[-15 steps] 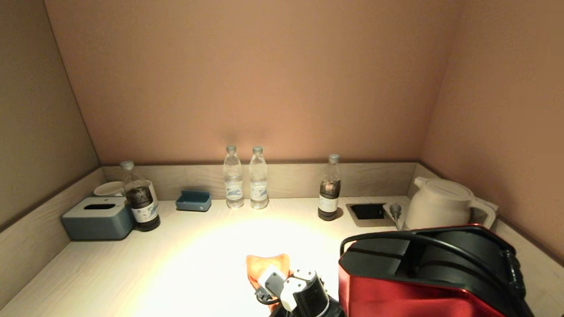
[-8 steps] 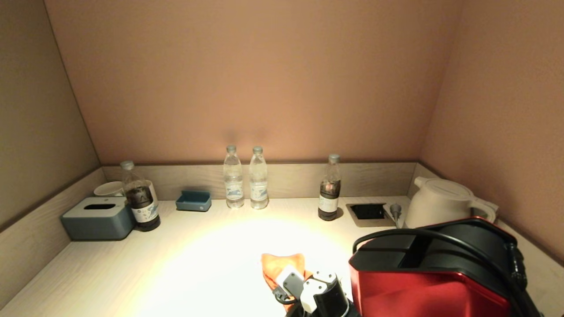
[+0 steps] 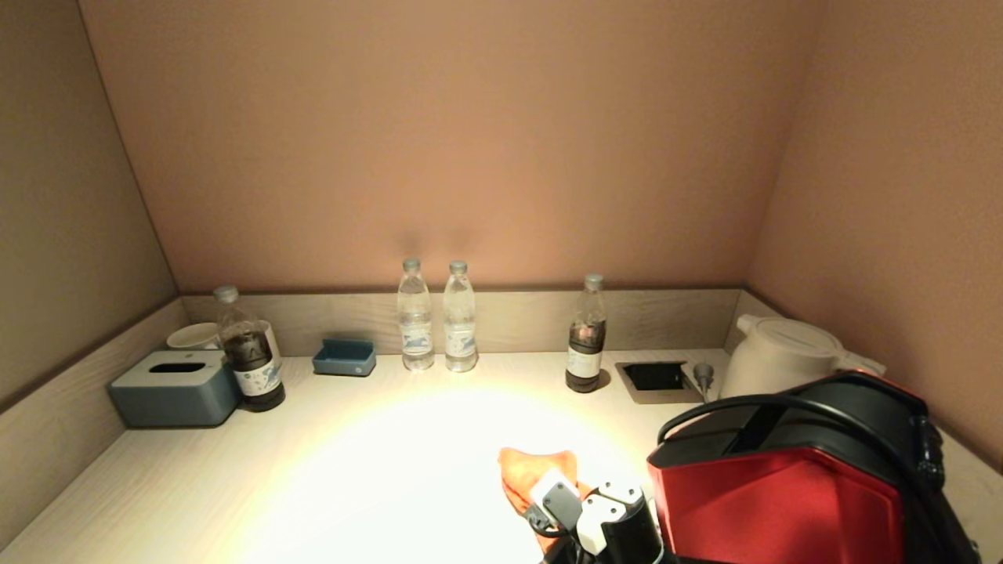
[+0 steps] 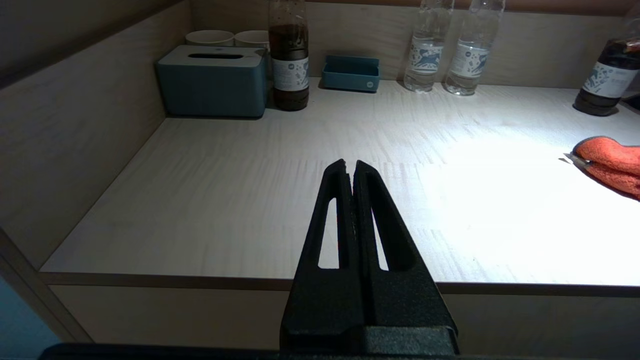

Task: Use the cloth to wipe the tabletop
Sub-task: Sweep the stains on the table

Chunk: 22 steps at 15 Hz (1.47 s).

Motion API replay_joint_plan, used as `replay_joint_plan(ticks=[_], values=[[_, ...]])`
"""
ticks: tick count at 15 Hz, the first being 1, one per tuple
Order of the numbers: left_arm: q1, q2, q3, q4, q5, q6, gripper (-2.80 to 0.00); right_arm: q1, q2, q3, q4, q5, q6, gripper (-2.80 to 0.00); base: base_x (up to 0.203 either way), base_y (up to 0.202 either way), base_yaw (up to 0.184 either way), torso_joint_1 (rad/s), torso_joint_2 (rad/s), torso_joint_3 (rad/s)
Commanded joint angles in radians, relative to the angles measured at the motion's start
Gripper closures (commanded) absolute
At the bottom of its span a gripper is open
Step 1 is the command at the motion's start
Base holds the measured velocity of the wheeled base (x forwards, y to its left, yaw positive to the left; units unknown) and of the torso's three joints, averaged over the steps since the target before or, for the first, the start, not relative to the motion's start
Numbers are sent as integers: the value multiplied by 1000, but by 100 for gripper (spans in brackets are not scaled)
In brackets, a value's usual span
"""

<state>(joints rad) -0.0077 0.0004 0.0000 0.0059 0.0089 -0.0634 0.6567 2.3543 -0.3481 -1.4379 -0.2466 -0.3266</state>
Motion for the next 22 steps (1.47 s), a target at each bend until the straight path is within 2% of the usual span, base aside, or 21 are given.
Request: replay_joint_plan(ticks=[1,4,8,9,12,14,18,19,22], values=[[0,0,0,0,0,-1,0,-11,-36,11,-40,-1,-7,0,0,0,0,0,0,0],[0,0,0,0,0,-1,0,-10,-77,-63,-35,-8,-75,0,0,0,0,0,0,0],[0,0,0,0,0,-1,0,-7,-80,-68,-33,-13,-86,0,0,0,0,0,0,0],[0,0,0,0,0,-1,0,10,-80,-99,-26,-29,-116,0,0,0,0,0,0,0],[0,0,0,0,0,-1,0,85,-68,-395,14,-87,-212,0,0,0,0,0,0,0],[0,0,0,0,0,-1,0,144,-54,-501,51,-125,-274,0,0,0,0,0,0,0],[0,0,0,0,0,-1,0,258,11,-767,100,-159,-272,0,0,0,0,0,0,0],[0,0,0,0,0,-1,0,283,32,-796,107,-167,-270,0,0,0,0,0,0,0],[0,0,0,0,0,-1,0,284,33,-796,108,-168,-270,0,0,0,0,0,0,0]])
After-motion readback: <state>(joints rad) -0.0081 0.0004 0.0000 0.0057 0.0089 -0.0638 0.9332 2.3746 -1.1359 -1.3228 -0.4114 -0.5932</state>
